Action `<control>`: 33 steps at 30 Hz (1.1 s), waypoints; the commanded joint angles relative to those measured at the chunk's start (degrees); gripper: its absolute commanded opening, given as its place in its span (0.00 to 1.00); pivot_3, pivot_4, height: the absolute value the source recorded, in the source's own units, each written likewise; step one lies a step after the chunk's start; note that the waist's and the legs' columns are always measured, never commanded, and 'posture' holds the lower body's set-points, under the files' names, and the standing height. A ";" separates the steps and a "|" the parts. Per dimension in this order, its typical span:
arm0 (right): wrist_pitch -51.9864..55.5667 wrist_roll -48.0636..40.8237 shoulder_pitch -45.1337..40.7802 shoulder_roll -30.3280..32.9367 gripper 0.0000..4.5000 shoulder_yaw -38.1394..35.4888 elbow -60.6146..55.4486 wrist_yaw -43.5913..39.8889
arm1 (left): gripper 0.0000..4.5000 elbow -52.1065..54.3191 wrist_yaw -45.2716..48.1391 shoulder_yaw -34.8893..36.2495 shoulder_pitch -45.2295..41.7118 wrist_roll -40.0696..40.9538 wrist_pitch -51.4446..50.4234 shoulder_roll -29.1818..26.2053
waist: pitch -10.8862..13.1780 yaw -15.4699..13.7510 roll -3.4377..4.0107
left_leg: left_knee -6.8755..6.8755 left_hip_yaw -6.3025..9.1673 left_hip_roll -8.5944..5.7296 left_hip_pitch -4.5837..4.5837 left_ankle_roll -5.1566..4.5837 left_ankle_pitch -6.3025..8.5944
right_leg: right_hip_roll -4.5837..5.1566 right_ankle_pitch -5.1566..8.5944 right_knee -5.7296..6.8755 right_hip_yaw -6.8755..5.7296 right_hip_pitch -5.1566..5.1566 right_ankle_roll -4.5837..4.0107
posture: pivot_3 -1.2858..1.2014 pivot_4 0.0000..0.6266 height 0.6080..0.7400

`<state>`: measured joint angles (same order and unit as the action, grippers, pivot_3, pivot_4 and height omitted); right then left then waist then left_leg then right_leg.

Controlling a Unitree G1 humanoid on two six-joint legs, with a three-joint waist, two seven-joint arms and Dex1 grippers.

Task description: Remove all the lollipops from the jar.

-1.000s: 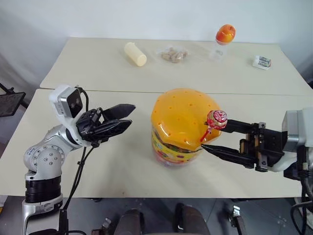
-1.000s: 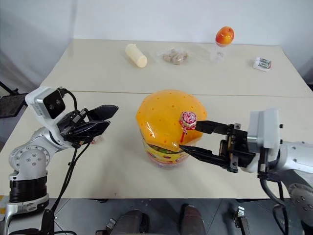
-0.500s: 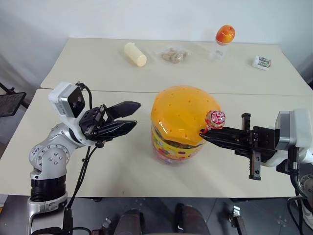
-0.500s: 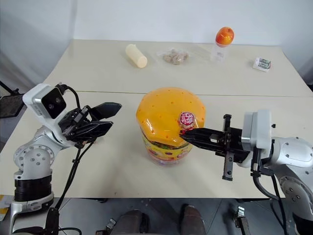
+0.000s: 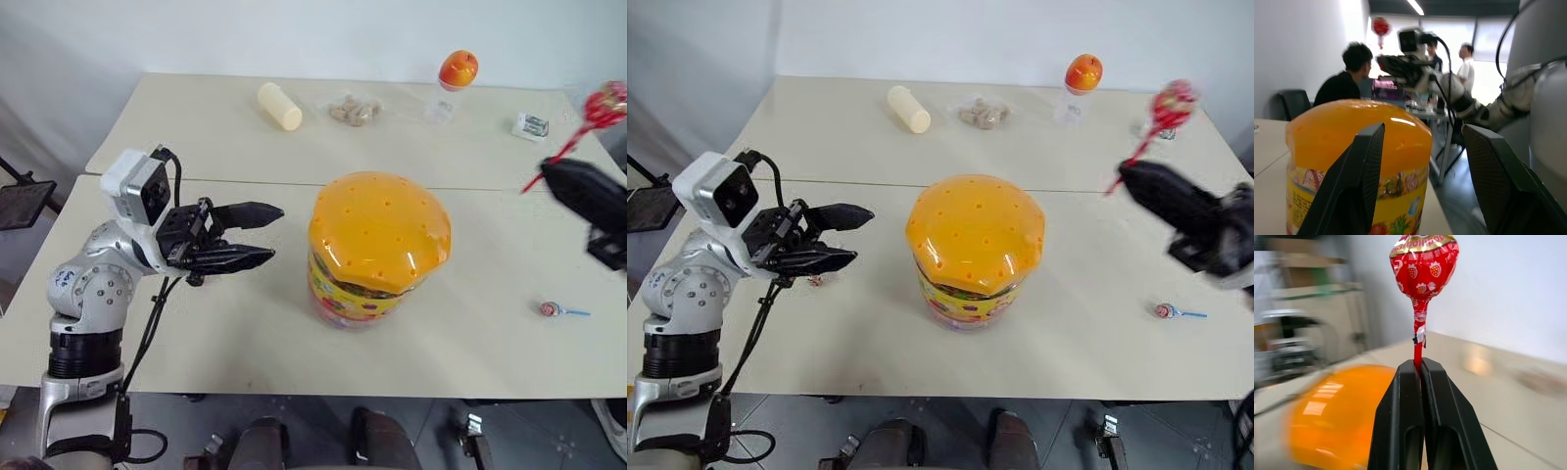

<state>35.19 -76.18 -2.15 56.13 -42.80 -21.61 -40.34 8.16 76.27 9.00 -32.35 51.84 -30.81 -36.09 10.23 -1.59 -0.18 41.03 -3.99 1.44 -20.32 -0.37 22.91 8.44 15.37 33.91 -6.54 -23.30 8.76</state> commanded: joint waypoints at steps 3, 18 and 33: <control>-3.38 27.45 13.49 7.76 0.01 5.59 11.43 -6.20 | 0.60 -0.19 7.04 -2.75 1.44 -5.81 4.70 -3.87 | -0.02 0.16 0.03 | -0.10 -0.08 0.02 0.02 0.00 0.00 | -0.01 0.00 0.01 0.02 -0.07 0.00 | 0.52 0.24 1.00; -9.89 52.41 14.55 10.31 0.05 17.30 25.33 -11.61 | 0.60 1.22 6.56 -2.52 4.98 -8.38 7.23 -4.68 | -0.02 0.22 0.14 | 0.03 -0.29 0.07 0.01 -0.01 0.00 | 0.00 0.00 -0.04 0.11 -0.11 0.00 | 0.52 0.24 1.00; -30.27 36.17 10.93 -8.00 0.74 11.28 7.87 -28.87 | 0.60 -8.51 -11.83 5.05 15.91 -24.48 19.92 -5.72 | 0.01 0.89 0.21 | -0.06 -0.28 0.12 0.11 0.03 0.02 | -0.04 0.00 0.00 0.07 -0.10 0.01 | 0.52 0.24 1.00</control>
<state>3.16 -37.26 8.96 48.57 -32.58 -9.58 -69.61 -1.29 66.15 12.45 -17.44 29.20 -13.65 -41.41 10.24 -0.69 0.03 40.97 -4.27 1.58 -20.20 -0.34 22.93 8.40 15.36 33.92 -6.48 -23.40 8.77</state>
